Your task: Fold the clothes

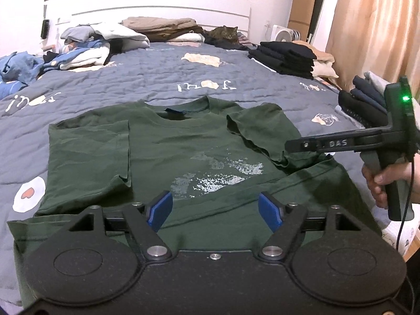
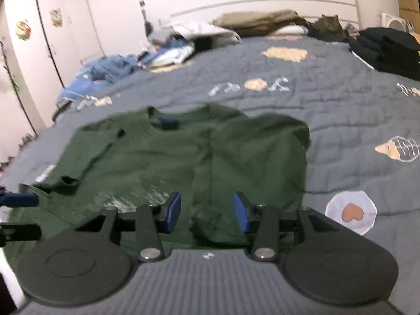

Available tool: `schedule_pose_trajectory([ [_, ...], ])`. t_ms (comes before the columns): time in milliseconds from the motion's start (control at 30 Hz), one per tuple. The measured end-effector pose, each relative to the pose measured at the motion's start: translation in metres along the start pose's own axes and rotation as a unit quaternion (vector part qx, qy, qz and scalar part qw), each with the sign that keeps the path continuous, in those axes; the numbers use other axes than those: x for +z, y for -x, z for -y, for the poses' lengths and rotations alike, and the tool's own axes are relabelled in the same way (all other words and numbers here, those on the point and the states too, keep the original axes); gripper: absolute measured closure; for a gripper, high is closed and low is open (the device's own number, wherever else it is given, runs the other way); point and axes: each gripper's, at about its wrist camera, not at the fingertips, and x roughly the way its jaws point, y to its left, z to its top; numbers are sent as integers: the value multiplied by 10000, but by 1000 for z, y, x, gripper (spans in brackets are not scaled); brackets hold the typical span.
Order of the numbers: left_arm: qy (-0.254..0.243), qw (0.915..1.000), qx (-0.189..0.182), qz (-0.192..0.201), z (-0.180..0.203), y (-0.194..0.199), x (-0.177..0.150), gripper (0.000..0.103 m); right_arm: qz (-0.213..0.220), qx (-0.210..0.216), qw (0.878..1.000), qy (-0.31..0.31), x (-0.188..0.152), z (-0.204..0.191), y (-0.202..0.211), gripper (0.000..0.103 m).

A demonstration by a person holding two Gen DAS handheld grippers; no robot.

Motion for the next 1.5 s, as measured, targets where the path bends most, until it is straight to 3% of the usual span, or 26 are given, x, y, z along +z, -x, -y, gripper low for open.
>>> schedule_pose_trajectory([
  [133,16,10000,33,-79,-1,-8,1,32,-205,-49,9998,68,-5,-7,-10,61],
  [333,40,9999,42,-108,0,-14,6,31,-466,-41,9981,397,-11,-16,-10,84],
  [467,89,9999,35,-86,0,-13,8,31,-526,60,9969,587,-13,-18,-5,85],
  [600,97,9999,35,-80,1,-12,8,31,-831,-94,9888,1238,-19,-26,-9,85],
  [733,85,9998,75,-133,1,-15,9,30,-1100,-41,9863,1228,-15,-25,-9,81],
  [867,114,9999,45,-88,1,-13,11,30,-1045,175,9904,890,1,-18,7,80],
  [1033,207,9998,-34,-40,0,-13,13,28,-276,436,9987,-43,35,8,28,59],
  [1167,451,9984,-342,27,-4,-24,22,28,195,-14,9995,-262,62,34,18,57],
  [1300,661,9945,-790,167,-9,-39,38,28,333,-466,9980,-254,78,63,-6,56],
  [1400,429,9923,-1139,212,-12,-65,58,28,439,-468,9974,-321,81,81,-21,56],
  [1500,448,9914,-1233,-26,-16,-108,77,29,379,-435,9973,-455,82,95,-37,55],
])
